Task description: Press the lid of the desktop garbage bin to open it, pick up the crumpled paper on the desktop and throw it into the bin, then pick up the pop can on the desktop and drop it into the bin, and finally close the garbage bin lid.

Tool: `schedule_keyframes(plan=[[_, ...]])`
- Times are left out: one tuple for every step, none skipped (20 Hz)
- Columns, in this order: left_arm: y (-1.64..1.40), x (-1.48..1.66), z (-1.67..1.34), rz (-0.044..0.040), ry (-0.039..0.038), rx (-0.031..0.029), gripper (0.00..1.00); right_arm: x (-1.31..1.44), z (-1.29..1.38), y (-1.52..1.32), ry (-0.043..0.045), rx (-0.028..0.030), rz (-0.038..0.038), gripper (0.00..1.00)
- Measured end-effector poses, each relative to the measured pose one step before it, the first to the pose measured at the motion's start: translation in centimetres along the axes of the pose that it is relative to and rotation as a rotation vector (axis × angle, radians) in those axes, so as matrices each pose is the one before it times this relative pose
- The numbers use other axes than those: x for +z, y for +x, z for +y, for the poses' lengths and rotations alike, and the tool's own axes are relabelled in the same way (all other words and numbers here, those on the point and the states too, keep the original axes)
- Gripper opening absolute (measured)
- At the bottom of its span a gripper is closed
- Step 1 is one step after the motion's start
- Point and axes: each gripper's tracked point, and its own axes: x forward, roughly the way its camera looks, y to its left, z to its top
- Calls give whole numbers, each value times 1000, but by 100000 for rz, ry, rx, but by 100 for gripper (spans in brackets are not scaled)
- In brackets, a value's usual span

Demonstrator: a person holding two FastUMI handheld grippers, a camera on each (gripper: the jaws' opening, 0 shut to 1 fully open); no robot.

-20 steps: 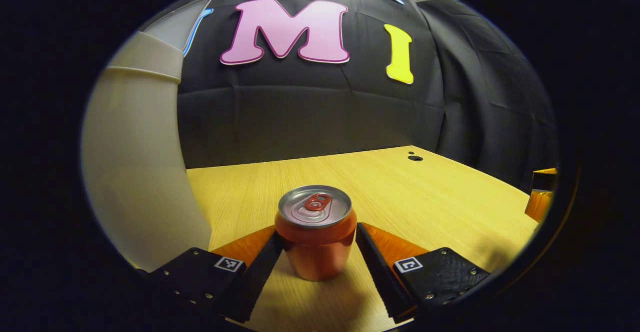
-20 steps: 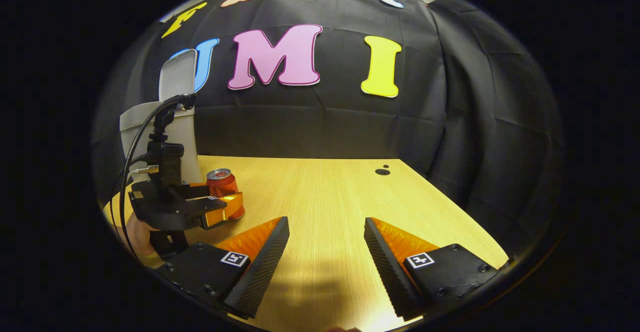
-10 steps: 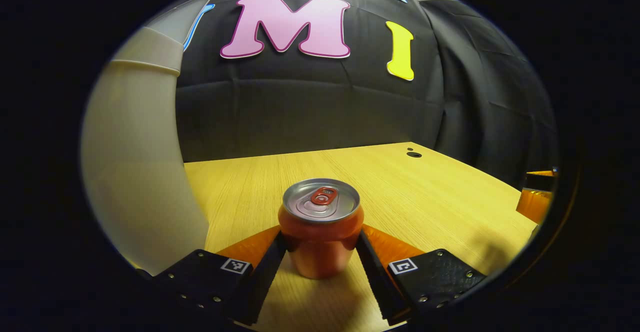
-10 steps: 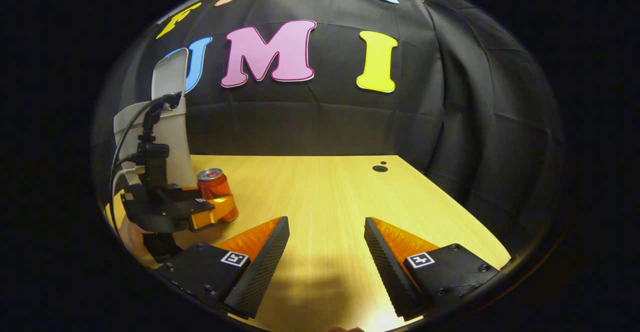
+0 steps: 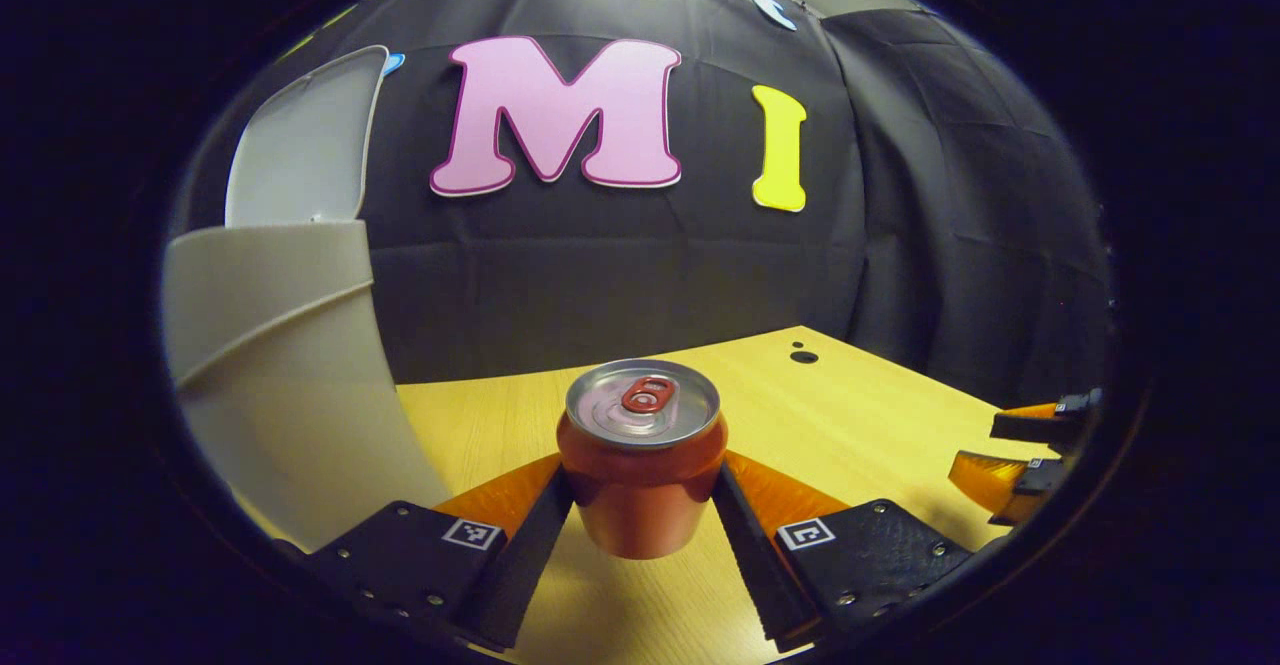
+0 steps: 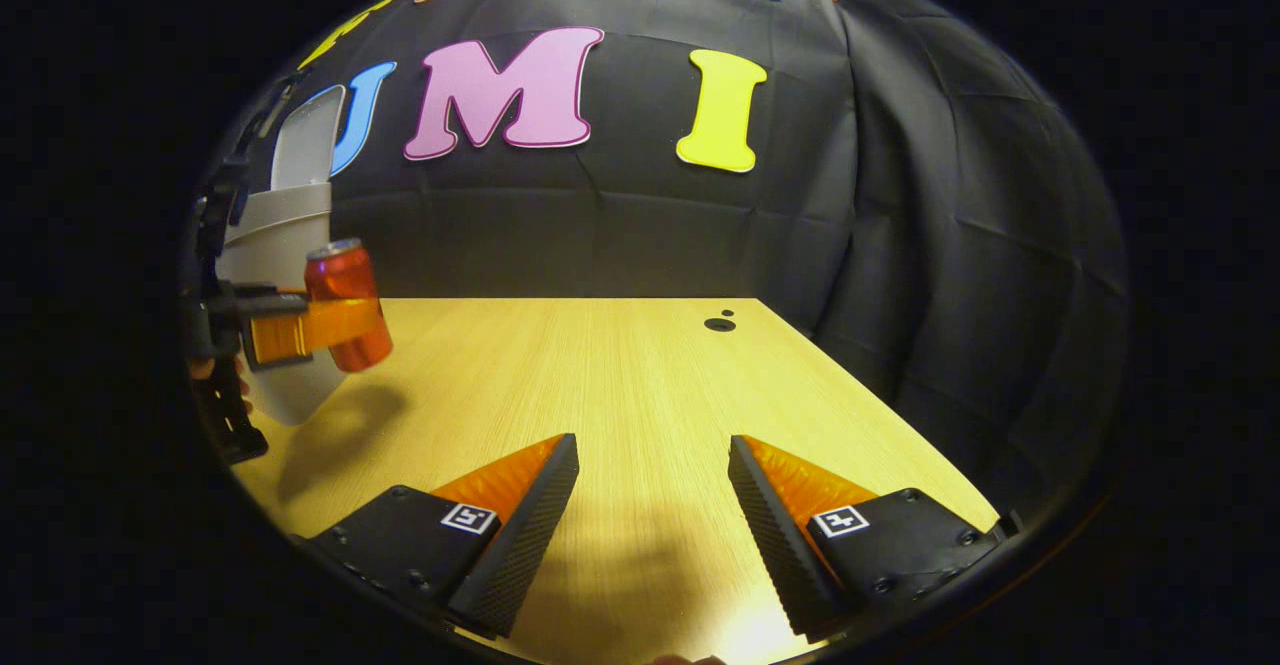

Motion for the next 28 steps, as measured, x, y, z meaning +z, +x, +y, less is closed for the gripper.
schedule_keyframes(plan=[[-400,1411,25,-1431,-122,-595,85,410,20,-172,481,-99,-336,98],[-442,1261,185,-1167,7,17,85,228,-125,-269,-207,-826,134,98],[-278,1392,329,-1781,-125,213,85,266,-156,-336,-313,-668,357,98],[-491,1504,401,-1706,-347,383,85,333,-58,-281,-70,-411,417,98],[-361,1609,563,-1935,-600,845,85,382,98,-328,-37,-20,589,98],[-351,1427,611,-1763,-830,886,85,356,-21,-282,-330,86,463,98],[-465,1665,809,-2566,-1011,861,85,520,90,-329,-586,90,285,98],[-338,1235,563,-2254,-1299,450,85,641,59,-405,-846,254,-378,98],[-250,985,942,-1222,-1366,1053,85,919,-157,-390,-864,-756,-921,98],[-176,776,1050,-617,-428,1517,85,815,-248,-282,-261,-772,-644,98],[-214,1026,1292,-870,-140,2004,85,865,77,-234,550,-50,-533,98],[-304,1075,1086,-1355,143,1742,85,798,193,-203,750,278,-490,98],[-395,1163,1364,-1583,466,2156,85,810,243,-227,240,351,-455,98],[-287,826,1212,-1007,654,2026,85,661,188,-177,-195,347,-245,98],[-282,536,1263,-310,-143,2195,85,732,415,-157,-260,471,-86,98],[-302,355,1219,312,-922,2070,85,820,447,-254,79,619,-720,98],[-163,331,1325,68,-908,2180,85,929,526,-349,158,484,-1011,98],[-254,245,1385,253,-399,2507,85,904,543,-314,13,761,-1008,98],[-265,260,1608,-479,125,2796,85,834,597,-413,-186,724,-789,98],[-118,12,1814,-147,943,3975,84,837,619,-408,-321,1027,-1122,98],[-92,-619,1866,1303,735,4783,84,729,571,-336,-333,827,-1092,98],[-91,-426,1457,877,-191,3395,85,539,506,-395,-92,665,-670,98],[-132,-450,946,639,-318,2182,85,431,471,-313,595,618,-204,98],[60,-241,812,400,401,1384,85,454,609,-372,1200,894,-208,98],[415,-291,466,352,936,134,85,576,553,-464,1285,1024,-719,98],[399,-492,371,2484,1010,-99,85,653,438,-545,784,514,-899,98],[305,-579,238,2522,-196,-550,85,500,419,-495,515,646,-702,98],[266,-286,-39,2162,-113,-944,85,609,209,-524,854,287,-1305,98]])
